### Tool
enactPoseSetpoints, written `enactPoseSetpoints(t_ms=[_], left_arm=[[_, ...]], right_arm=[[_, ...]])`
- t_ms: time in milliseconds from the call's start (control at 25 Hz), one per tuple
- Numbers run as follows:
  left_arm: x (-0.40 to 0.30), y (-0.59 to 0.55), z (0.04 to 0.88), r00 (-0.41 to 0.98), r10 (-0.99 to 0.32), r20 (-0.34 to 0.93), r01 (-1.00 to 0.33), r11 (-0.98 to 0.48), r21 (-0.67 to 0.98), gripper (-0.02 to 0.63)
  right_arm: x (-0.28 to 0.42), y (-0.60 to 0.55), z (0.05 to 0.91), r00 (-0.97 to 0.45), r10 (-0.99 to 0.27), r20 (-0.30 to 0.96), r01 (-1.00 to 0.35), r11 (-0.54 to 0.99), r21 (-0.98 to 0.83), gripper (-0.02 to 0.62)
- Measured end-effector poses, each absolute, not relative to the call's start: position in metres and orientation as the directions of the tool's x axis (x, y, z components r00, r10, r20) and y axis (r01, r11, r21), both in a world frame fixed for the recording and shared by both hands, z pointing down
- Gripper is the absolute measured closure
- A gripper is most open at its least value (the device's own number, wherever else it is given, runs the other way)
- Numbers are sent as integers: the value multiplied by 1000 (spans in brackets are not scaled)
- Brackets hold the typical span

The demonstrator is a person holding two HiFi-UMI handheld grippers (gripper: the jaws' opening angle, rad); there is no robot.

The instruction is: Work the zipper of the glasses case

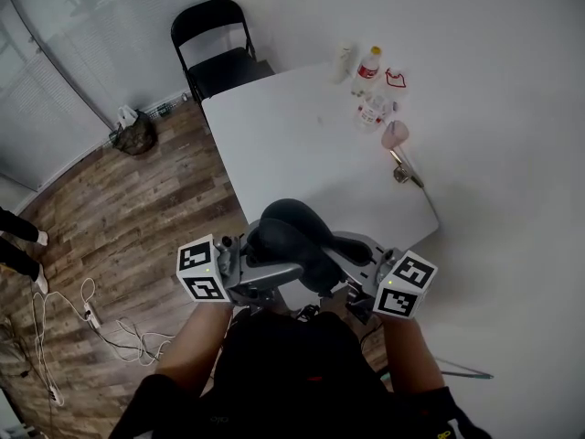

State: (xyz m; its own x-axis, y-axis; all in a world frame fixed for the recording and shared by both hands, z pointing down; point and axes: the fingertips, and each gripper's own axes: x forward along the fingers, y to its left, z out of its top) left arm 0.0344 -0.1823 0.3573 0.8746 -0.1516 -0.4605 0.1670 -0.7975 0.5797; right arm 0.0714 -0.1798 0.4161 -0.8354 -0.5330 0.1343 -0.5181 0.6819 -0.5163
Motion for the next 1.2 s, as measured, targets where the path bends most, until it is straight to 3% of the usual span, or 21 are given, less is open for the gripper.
enactPoseSetpoints(t_ms=[160,360,840,880,1000,1200], left_arm=[[27,-190,358,842,-166,-513,225,-757,614,267],[23,-188,353,826,-144,-545,268,-751,604,282],[7,-208,345,778,-220,-589,274,-724,633,325],[8,-209,344,783,-220,-583,264,-731,630,325],[11,-208,341,804,-211,-555,232,-749,621,327],[22,-203,337,838,-202,-507,185,-769,612,327]], right_arm=[[64,-172,414,-872,-479,103,-458,721,-520,483],[72,-168,403,-888,-460,16,-392,738,-550,434],[113,-159,387,-858,-480,-181,-292,747,-597,419],[112,-157,385,-857,-477,-198,-282,754,-594,409],[97,-152,376,-869,-444,-217,-260,784,-563,299],[69,-154,376,-892,-424,-159,-290,805,-518,262]])
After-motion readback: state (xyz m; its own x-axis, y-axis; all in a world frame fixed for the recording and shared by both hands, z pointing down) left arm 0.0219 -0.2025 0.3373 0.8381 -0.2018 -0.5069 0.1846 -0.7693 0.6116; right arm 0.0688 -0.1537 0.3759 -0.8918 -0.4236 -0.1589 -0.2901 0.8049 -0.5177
